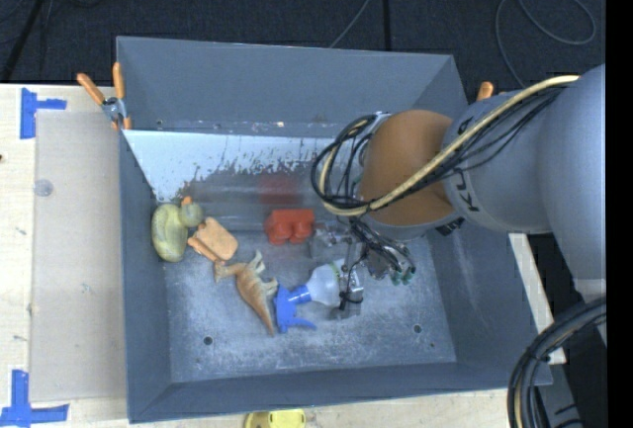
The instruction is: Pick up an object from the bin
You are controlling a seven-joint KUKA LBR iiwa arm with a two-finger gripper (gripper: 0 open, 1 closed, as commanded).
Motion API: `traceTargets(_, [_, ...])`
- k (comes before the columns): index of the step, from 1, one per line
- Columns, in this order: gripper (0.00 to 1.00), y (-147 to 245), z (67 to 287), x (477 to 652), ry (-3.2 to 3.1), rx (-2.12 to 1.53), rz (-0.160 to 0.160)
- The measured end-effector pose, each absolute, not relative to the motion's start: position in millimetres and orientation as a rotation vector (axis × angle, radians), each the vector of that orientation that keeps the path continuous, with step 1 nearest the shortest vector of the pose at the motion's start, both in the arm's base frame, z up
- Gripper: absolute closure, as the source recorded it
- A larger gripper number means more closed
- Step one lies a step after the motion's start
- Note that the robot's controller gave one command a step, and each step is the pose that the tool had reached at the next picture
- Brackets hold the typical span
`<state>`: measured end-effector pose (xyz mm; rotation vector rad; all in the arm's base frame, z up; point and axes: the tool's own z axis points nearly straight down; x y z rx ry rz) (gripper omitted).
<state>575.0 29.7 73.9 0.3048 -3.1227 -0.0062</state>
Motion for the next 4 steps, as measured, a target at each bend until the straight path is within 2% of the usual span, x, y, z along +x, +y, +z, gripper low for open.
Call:
traceTargets(1, [1.00,29.5,69.0,554.1,-3.117,0.354,0.003])
traceTargets(3, [1.00,29.6,70.5,553.9,-3.116,0.358,0.003])
traceTargets(4, [1.00,-7.9,128.7,567.2,-3.063,0.676,0.001])
